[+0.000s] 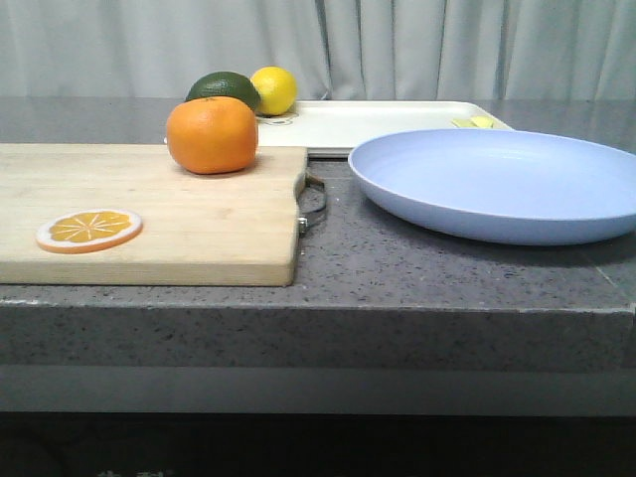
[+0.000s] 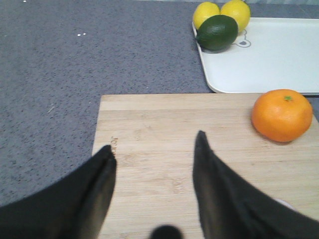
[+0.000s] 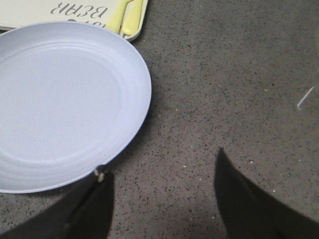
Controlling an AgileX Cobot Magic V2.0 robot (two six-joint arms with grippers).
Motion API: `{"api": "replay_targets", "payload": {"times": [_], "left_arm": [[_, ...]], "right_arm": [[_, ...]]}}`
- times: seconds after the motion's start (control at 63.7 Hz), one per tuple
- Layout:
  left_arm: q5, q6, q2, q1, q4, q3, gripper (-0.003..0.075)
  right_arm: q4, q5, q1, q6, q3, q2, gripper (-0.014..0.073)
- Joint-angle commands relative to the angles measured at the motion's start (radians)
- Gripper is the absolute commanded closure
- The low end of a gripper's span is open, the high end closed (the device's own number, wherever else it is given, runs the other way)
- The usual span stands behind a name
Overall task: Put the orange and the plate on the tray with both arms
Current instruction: 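Lower the left gripper onto the orange on the cutting board and close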
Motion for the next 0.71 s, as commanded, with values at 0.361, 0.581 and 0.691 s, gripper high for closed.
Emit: {"api": "replay_targets", "payload": {"times": [0.361,0.581,0.691], "left_arm": [[-0.124,0.053,0.323,-0.369,0.052,-0.179,0.0148],[-0.021,0.053,0.558,-0.4,0.057,-0.376,0.0096],[0.023,0.053,0.677,-0.408,0.07,-0.478,0.0055]], "right_arm": [[0.003,-0.005,-0.003,-0.009,-0.033,0.003,-0.0019],[0.003,-0.005,-0.003,-0.009,-0.033,0.003,-0.0019],[0.003,-0.005,-0.003,-0.009,-0.033,0.003,-0.0019]]}}
